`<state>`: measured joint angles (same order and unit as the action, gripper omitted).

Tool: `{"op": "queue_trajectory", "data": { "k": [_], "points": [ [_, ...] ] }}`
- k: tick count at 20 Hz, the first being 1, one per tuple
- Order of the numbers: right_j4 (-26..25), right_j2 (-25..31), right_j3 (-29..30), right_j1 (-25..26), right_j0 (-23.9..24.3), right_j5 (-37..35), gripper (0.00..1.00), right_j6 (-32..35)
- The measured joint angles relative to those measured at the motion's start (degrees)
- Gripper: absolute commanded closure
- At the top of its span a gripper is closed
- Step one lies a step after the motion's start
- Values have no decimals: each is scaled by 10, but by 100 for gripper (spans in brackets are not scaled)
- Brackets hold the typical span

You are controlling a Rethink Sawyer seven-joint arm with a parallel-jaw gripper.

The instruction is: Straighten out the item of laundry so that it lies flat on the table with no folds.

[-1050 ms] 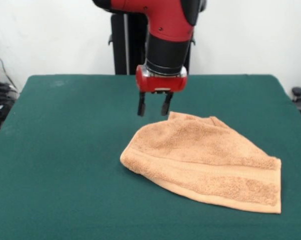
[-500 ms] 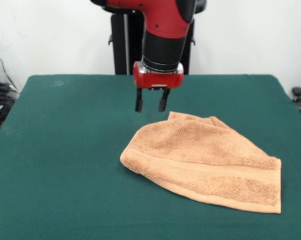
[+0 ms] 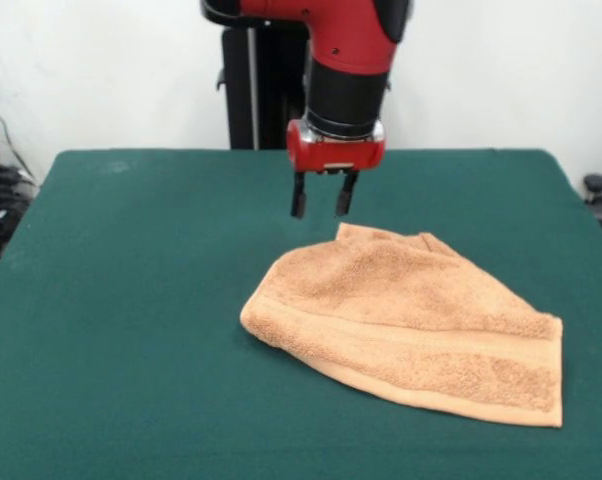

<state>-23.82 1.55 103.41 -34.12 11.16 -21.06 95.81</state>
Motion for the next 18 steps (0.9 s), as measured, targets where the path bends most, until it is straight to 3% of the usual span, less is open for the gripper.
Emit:
{"op": "queue_trajectory", "data": {
  "k": [18],
  "points": [
    [0,0,34,2,-13,163,0,0]
  ]
}}
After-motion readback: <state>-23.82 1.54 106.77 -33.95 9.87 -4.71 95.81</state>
